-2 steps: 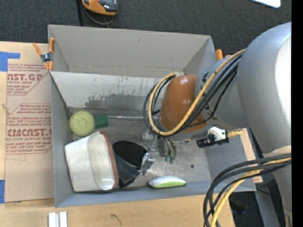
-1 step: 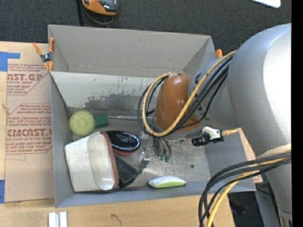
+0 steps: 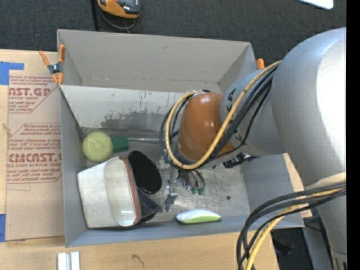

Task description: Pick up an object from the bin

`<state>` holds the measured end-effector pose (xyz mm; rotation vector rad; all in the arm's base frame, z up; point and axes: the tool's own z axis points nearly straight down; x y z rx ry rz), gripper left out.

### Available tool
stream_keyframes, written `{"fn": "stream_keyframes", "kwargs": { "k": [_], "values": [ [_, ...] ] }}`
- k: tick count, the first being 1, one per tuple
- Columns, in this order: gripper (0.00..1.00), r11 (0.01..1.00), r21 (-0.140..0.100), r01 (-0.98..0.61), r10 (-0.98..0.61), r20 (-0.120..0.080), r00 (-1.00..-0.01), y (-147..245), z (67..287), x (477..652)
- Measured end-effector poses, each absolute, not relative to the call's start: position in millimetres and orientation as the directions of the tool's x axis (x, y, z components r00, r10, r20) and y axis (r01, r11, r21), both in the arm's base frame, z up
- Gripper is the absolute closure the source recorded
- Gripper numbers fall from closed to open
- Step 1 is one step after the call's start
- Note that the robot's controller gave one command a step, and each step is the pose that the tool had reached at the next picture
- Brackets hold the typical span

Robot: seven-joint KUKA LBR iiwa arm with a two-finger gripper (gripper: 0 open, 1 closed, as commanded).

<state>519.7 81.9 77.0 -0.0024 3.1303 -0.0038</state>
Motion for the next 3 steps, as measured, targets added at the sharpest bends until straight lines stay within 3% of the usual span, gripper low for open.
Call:
{"fn": "stream_keyframes", "kwargs": {
  "k": [1, 2, 3],
  "values": [
    [0.0, 0.999, -0.006, 0.039, 0.039, -0.003, -0.999, 126, 111, 523.8],
    [0.0, 1.0, 0.007, -0.029, -0.029, -0.006, -1.0, 130, 125, 544.8],
    [1.0, 0.998, -0.007, -0.067, -0.067, -0.022, -0.997, 179, 84, 602.7]
  ]
}}
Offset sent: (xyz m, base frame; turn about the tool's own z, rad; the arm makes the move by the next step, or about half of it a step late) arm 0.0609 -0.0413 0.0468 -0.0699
